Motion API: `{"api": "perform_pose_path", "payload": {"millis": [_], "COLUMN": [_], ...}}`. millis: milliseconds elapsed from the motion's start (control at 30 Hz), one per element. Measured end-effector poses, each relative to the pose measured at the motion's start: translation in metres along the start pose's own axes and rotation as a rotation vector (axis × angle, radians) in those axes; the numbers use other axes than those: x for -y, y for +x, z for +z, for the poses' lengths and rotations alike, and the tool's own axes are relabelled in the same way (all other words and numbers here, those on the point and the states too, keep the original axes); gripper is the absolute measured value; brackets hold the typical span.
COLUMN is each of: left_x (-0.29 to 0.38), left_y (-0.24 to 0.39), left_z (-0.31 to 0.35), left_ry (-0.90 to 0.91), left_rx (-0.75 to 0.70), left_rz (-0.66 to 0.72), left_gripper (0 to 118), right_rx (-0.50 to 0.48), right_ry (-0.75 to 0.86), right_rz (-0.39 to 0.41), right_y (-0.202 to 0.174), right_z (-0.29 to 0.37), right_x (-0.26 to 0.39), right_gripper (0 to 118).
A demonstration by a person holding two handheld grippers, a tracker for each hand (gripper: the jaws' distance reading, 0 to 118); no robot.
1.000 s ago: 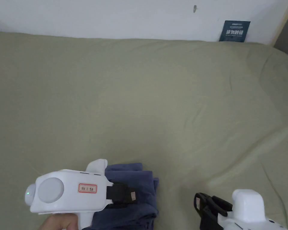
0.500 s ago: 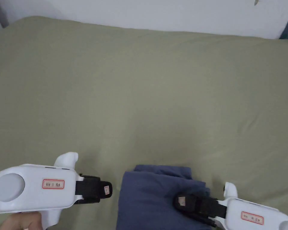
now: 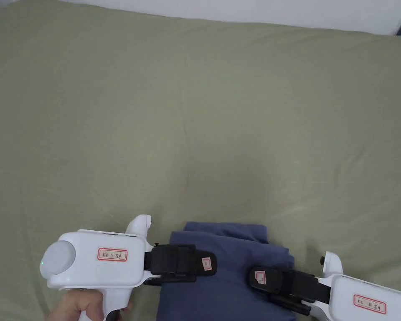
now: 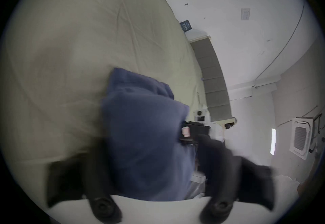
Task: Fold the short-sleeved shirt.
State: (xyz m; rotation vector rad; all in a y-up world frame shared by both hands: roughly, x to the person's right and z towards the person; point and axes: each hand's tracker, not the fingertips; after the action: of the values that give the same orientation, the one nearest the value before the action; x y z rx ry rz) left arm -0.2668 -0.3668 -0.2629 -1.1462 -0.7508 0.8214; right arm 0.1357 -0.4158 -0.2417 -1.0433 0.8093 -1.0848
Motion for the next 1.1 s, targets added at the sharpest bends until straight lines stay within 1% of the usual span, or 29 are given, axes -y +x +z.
{"api": "perform_pose_path", "payload": {"millis": [33, 67, 133, 200, 267, 367, 467, 533, 600, 700, 733, 833, 867, 900, 933, 967, 1000, 1100], "left_x": [-0.002, -0.004, -0.004, -0.012, -0.026, -0.054, -0.088, -0.107, -0.126, -0.142, -0.148, -0.160, -0.162, -0.165, -0.165, -0.162, -0.162, -0.160], "left_y": [-0.004, -0.010, -0.012, -0.007, -0.010, -0.025, -0.058, -0.080, -0.110, -0.126, -0.130, -0.136, -0.135, -0.136, -0.136, -0.135, -0.132, -0.116], "left_z": [-0.001, -0.001, 0.009, 0.021, 0.051, 0.124, 0.209, 0.255, 0.303, 0.337, 0.343, 0.355, 0.354, 0.359, 0.363, 0.368, 0.373, 0.397], "left_ry": [-0.013, -0.026, -0.045, -0.032, -0.018, 0.048, 0.075, 0.088, 0.074, 0.076, 0.082, 0.086, 0.081, 0.070, 0.086, 0.113, 0.124, 0.231], "left_rx": [-0.100, -0.122, -0.028, -0.051, -0.065, -0.159, -0.283, -0.376, -0.410, -0.439, -0.438, -0.460, -0.469, -0.534, -0.575, -0.606, -0.628, -0.663], "left_rz": [0.000, -0.017, 0.024, 0.001, -0.034, -0.071, -0.056, -0.035, -0.012, 0.009, 0.032, 0.024, 0.027, 0.028, -0.006, -0.017, -0.021, -0.041], "left_gripper": [31, 30, 30, 30, 30, 30, 30, 30, 30, 30, 30, 30, 32, 47, 75, 109, 118, 118], "right_rx": [0.004, 0.017, 0.062, 0.083, 0.077, 0.073, 0.069, 0.094, 0.107, 0.128, 0.140, 0.165, 0.168, 0.168, 0.164, 0.163, 0.162, 0.156], "right_ry": [0.003, 0.008, 0.006, 0.015, 0.011, 0.018, 0.021, 0.022, 0.018, 0.022, 0.021, 0.020, 0.021, 0.021, 0.023, 0.024, 0.022, 0.027], "right_rz": [0.000, 0.007, 0.042, 0.084, 0.119, 0.151, 0.167, 0.195, 0.214, 0.220, 0.223, 0.234, 0.232, 0.229, 0.228, 0.227, 0.231, 0.244], "right_y": [-0.003, -0.006, -0.014, -0.029, -0.046, -0.063, -0.074, -0.080, -0.084, -0.087, -0.087, -0.089, -0.089, -0.088, -0.087, -0.087, -0.088, -0.091], "right_z": [0.001, 0.001, 0.001, 0.000, -0.003, -0.009, -0.017, -0.022, -0.027, -0.033, -0.035, -0.041, -0.042, -0.042, -0.040, -0.040, -0.039, -0.032], "right_x": [0.000, 0.001, 0.000, 0.002, 0.002, -0.001, -0.007, -0.012, -0.016, -0.023, -0.025, -0.031, -0.033, -0.034, -0.036, -0.037, -0.038, -0.039], "right_gripper": [5, 5, 5, 5, 5, 5, 5, 5, 5, 5, 5, 5, 5, 5, 5, 5, 5, 5]}}
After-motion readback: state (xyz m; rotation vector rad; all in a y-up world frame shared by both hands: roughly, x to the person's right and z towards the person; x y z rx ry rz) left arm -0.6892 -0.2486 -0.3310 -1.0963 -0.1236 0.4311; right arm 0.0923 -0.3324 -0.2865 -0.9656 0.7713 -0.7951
